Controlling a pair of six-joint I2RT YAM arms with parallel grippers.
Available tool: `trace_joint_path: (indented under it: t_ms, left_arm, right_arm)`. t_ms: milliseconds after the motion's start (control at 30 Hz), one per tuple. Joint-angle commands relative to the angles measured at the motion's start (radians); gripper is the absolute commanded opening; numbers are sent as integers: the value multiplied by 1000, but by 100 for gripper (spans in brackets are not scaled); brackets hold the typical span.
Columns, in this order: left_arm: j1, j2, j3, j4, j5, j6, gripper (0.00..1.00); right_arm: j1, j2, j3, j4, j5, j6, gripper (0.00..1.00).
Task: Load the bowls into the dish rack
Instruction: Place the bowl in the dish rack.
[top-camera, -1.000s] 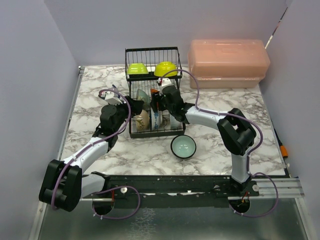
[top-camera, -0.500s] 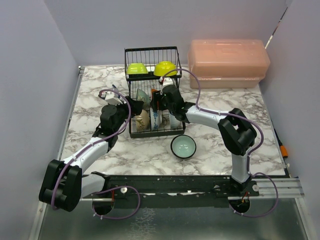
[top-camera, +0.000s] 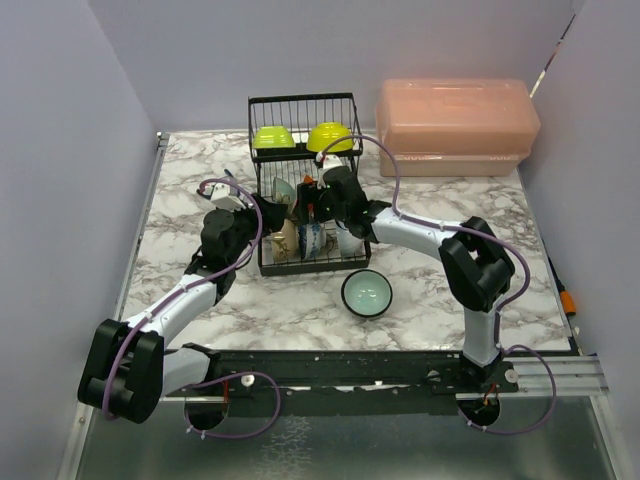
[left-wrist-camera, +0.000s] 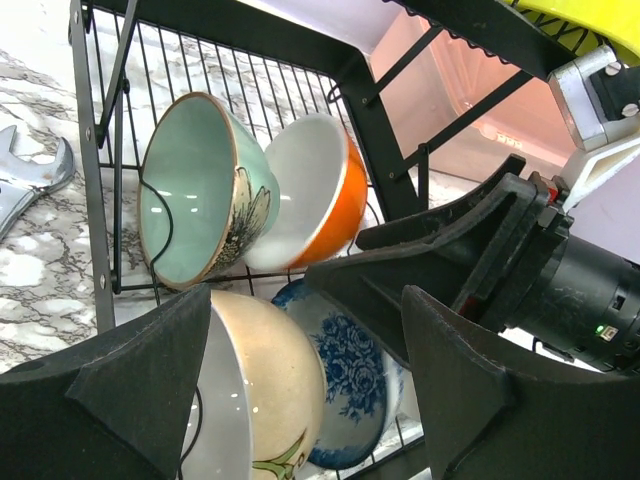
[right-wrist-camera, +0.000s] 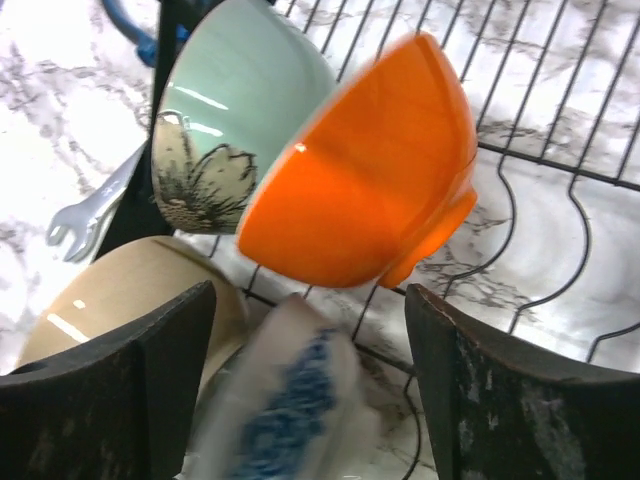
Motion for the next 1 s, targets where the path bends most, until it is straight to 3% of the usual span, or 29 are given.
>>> trace_joint_path:
  t_ms: [0,533,967]
  left_arm:
    - [6,-5,11,-11,-13,18,77]
    - [6,-20,16,-35,-13,31,77]
    - [5,-24,19,-54,18,57,76]
  right_arm:
    - [0,-21,24,-78,-98,46,82]
    - [-13,52,127,-206,76,43,85]
    - [-19,-36,25,-34,27,74,87]
